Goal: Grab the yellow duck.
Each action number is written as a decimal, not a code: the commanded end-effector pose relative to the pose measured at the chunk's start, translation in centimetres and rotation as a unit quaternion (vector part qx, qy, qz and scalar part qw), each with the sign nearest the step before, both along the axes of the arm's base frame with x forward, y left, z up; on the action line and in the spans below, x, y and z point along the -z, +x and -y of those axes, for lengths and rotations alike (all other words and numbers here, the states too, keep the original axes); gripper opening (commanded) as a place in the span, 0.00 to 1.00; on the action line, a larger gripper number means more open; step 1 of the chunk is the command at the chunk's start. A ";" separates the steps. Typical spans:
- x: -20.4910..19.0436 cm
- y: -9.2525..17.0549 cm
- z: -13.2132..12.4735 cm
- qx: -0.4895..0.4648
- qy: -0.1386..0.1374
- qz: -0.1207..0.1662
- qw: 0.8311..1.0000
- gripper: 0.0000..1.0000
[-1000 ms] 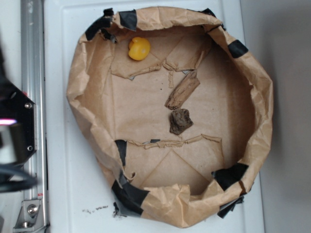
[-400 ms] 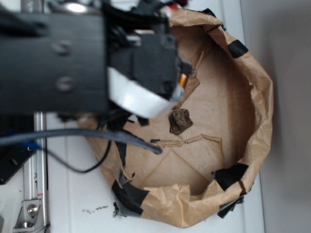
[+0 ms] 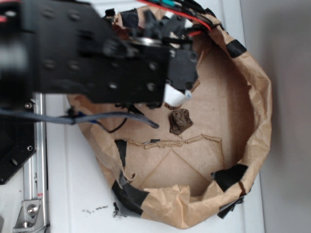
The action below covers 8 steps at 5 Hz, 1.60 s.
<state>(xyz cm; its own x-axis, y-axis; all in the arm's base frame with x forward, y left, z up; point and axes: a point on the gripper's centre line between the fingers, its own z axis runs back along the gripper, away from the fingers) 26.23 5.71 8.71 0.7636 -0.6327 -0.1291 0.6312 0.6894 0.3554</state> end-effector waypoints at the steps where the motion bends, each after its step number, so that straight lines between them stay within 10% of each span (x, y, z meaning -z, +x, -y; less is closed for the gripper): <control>1: 0.5 -0.3 -0.5 0.037 0.016 0.017 0.999 1.00; 3: 1.4 -0.5 -4.3 -0.003 -0.015 0.025 1.000 1.00; 8: 1.4 -0.5 -4.3 -0.003 -0.015 0.025 1.000 1.00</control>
<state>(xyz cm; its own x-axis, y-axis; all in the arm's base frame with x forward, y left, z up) 25.22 9.79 6.34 0.7649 -0.6371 -0.0953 0.6295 0.7077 0.3207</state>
